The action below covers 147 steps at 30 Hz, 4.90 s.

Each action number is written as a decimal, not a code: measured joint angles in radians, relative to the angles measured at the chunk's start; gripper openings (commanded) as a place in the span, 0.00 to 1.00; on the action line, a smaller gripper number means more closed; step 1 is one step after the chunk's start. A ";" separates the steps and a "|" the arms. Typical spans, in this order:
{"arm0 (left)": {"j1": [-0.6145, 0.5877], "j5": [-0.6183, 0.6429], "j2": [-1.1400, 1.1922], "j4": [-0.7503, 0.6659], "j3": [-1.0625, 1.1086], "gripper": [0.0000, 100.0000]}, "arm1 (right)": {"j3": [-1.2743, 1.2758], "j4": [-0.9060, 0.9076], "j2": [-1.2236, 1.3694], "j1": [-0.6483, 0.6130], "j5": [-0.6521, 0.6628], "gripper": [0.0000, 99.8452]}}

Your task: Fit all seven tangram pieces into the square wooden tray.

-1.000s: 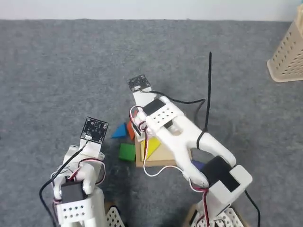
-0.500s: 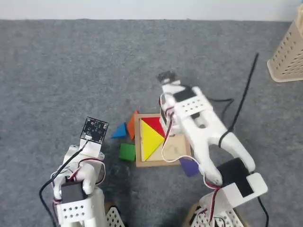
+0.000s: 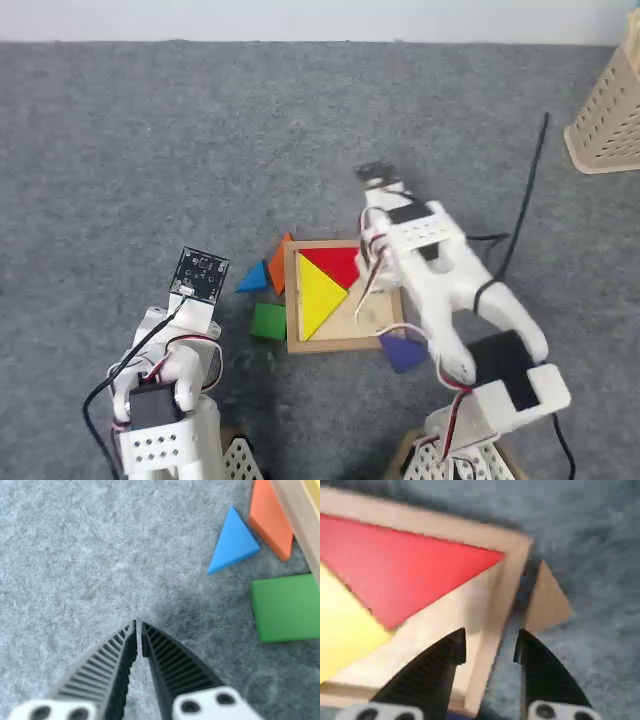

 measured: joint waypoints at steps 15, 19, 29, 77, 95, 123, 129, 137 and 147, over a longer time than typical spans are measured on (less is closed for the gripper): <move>0.000 0.000 0.000 0.000 0.000 0.01 | -0.077 -0.003 0.104 0.201 -0.006 0.03; 0.000 0.000 0.000 0.000 0.000 0.01 | -0.075 -0.003 0.086 0.203 -0.012 0.07; 0.000 0.000 0.000 0.000 0.000 0.01 | -0.072 0.021 -0.009 -0.015 -0.006 0.12; 0.055 0.000 0.000 0.000 0.000 0.01 | 0.468 0.018 -0.598 0.453 0.301 0.00; 0.052 -0.153 0.101 -0.081 -0.278 0.11 | 0.888 -0.207 -0.925 0.546 0.514 0.01; 0.425 -0.025 1.932 -0.285 -1.166 0.15 | 0.991 -0.206 -1.169 0.546 0.519 0.01; 0.427 -0.023 1.984 -0.272 -1.229 0.15 | 0.991 -0.206 -1.169 0.546 0.519 0.01; 0.420 -0.032 2.042 -0.184 -1.243 0.15 | 0.991 -0.206 -1.169 0.546 0.519 0.01; 0.427 -0.032 2.044 -0.169 -1.247 0.05 | 0.991 -0.206 -1.169 0.546 0.519 0.01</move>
